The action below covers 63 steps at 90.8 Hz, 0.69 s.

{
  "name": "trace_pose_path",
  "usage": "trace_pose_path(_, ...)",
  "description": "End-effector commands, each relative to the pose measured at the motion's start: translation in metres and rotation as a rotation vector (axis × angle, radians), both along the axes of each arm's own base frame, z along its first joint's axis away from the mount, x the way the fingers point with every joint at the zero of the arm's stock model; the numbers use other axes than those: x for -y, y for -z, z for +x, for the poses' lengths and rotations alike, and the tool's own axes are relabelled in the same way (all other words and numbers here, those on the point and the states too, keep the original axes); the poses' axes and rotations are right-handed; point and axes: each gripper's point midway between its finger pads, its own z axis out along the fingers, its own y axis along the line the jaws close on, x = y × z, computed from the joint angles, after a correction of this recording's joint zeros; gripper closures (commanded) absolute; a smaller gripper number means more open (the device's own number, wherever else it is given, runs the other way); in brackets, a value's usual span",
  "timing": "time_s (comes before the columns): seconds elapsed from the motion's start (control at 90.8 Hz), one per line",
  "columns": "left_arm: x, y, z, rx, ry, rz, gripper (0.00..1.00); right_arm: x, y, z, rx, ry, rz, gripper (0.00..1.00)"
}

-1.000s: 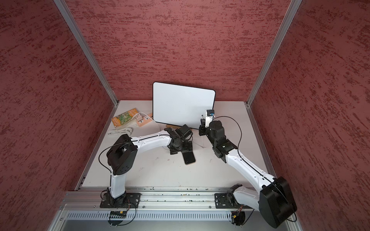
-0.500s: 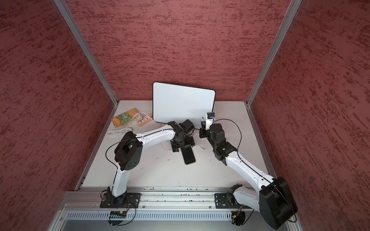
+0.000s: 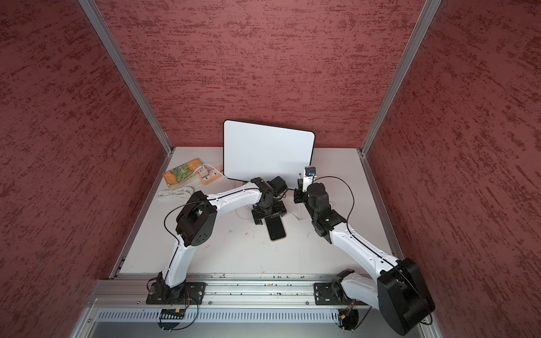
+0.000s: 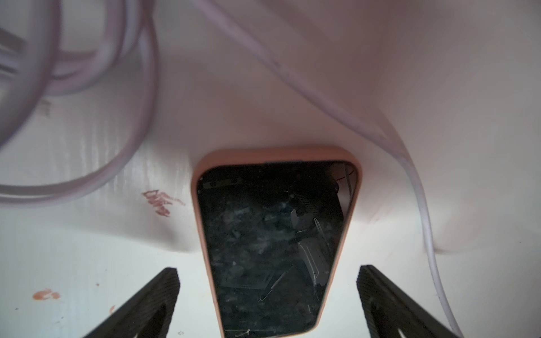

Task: Plug the charging cable into the phone
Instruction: Pick up the phone at the center of the board.

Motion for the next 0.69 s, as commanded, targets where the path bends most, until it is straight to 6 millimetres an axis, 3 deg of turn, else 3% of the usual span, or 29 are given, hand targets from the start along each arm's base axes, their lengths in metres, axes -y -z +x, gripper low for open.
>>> trace_pose_path(0.0,-0.004,0.008,0.004,-0.009,-0.023,0.04,0.0,0.008,-0.004,0.002,0.029,0.028,0.0,1.0)
trace_pose_path(0.683,-0.02,0.047,0.008,-0.076,-0.067,0.091,0.0,0.004,0.002,-0.002,0.027,0.002,0.027,1.0)
